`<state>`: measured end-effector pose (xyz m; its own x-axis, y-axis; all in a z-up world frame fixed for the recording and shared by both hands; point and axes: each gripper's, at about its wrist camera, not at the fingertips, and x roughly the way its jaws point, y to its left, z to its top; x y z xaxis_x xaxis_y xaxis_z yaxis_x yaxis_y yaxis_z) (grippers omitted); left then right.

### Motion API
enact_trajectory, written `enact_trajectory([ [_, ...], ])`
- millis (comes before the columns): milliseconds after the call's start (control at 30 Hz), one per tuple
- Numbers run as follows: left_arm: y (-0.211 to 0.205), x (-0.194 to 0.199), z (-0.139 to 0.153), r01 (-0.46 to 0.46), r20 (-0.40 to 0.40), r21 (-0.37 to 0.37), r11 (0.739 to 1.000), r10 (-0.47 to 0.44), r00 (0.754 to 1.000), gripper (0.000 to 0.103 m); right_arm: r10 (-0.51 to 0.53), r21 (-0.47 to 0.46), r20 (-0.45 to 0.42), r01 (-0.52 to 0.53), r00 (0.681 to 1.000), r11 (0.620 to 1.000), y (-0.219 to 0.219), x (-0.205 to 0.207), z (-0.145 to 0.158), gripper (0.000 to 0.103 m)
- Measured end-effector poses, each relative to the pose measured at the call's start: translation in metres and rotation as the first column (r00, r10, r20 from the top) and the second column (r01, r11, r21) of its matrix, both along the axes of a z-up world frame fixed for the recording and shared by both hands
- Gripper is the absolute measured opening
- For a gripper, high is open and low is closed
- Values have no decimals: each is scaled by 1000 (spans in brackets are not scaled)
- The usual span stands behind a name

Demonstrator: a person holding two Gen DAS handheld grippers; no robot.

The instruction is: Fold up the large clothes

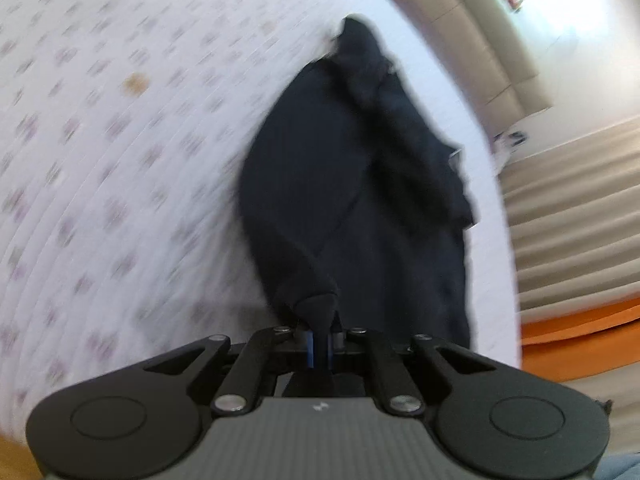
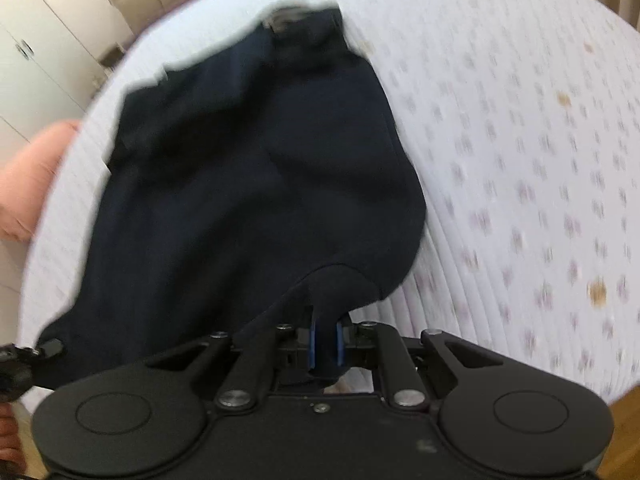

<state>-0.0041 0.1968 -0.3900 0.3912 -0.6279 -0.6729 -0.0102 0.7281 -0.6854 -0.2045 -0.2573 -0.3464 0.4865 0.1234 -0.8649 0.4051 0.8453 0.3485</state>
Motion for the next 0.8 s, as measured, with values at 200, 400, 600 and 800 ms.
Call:
enact_trajectory([
  [200, -26, 75, 52, -31, 180, -65, 997, 42, 983, 6, 7, -35, 150, -2, 989, 999, -22, 77, 52, 12],
  [400, -68, 193, 60, -102, 293, -27, 994, 106, 950, 15, -46, -90, 236, 69, 971, 994, -69, 185, 51, 21],
  [600, -84, 241, 32, -124, 243, 65, 990, 105, 964, 57, -41, -40, 153, 48, 987, 998, -96, 243, 18, 76],
  [800, -72, 255, 20, -71, 219, 192, 979, 28, 975, 61, 56, -100, 90, -47, 994, 994, -105, 258, -7, 78],
])
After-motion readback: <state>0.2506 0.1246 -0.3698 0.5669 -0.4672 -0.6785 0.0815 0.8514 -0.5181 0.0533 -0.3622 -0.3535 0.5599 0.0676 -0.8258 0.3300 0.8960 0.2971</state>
